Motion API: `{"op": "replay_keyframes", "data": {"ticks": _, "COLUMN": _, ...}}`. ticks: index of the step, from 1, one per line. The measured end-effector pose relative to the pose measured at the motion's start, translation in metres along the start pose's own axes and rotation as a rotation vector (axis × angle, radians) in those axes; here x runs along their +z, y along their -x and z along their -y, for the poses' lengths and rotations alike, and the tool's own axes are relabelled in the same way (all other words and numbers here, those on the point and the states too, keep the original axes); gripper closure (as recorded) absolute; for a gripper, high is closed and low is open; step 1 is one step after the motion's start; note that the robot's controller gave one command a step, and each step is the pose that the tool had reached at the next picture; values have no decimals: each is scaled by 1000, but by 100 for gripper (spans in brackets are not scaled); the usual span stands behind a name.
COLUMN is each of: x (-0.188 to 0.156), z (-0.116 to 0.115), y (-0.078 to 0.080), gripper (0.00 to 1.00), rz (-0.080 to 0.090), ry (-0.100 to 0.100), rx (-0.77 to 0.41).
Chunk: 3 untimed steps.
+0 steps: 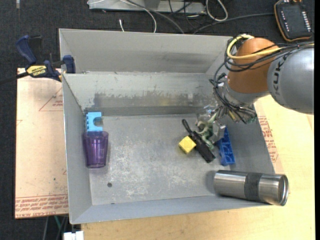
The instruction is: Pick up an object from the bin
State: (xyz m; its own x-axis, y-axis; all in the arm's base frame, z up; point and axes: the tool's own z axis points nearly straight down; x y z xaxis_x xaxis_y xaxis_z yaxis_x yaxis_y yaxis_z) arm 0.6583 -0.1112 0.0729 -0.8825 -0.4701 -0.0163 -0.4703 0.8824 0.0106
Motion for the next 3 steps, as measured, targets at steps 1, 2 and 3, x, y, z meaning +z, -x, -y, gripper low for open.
{"op": "replay_keyframes", "data": {"ticks": 1, "x": -11, "z": -1, "y": 0, "gripper": 100, "rz": -2, "ry": 2, "rx": -1}}
{"op": "replay_keyframes", "data": {"ticks": 2, "x": -24, "z": -2, "y": 1, "gripper": 100, "rz": 2, "ry": 2, "rx": 0}}
{"op": "replay_keyframes", "data": {"ticks": 3, "x": -54, "z": -4, "y": 0, "gripper": 100, "rz": -3, "ry": 6, "rx": -1}}
